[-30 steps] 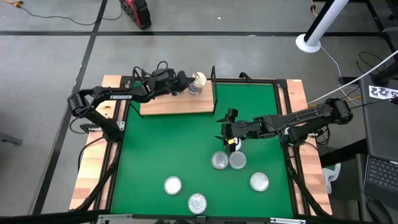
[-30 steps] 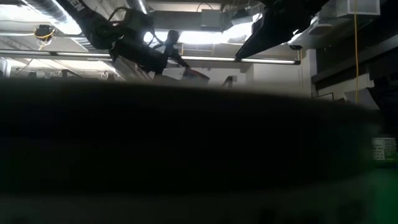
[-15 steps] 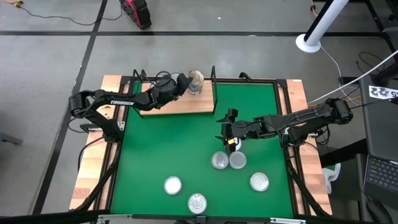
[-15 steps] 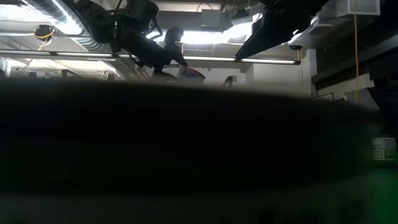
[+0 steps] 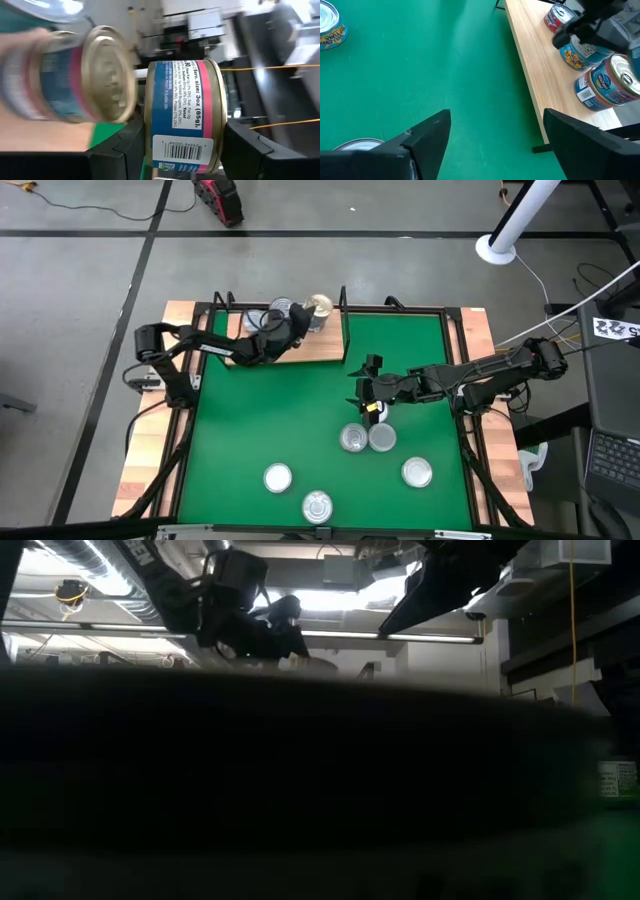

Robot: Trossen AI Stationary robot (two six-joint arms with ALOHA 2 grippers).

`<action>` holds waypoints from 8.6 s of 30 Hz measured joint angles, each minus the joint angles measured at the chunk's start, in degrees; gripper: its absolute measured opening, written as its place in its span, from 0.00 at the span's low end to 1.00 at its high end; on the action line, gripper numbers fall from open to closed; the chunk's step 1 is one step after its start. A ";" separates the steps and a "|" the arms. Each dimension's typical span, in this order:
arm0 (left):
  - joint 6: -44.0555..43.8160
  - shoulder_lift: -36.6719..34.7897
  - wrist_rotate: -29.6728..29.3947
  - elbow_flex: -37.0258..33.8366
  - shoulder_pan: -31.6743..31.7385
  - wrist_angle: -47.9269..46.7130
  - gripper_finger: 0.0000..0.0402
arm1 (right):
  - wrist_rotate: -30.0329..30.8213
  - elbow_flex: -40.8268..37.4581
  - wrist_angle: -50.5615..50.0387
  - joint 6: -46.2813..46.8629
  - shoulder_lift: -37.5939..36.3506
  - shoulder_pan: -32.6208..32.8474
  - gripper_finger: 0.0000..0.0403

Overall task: Stack canned seafood by type on shelf
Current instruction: Stack the blue pink tuna can on top of the other blue pink tuna cans on the shelf, then stack the red tuna can on top of the other red tuna can on the shelf

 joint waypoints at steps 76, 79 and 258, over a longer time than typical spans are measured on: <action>-6.66 3.74 1.47 0.02 1.63 3.01 0.63 | 4.46 0.04 16.82 -8.37 0.34 -8.62 0.79; -6.42 3.74 1.32 0.02 1.37 3.13 0.63 | 4.44 0.02 21.27 -9.62 1.37 -11.24 0.79; 142.41 13.76 43.83 10.71 -25.98 -16.80 0.52 | -22.95 0.00 -1.13 -1.62 -6.23 -5.62 0.40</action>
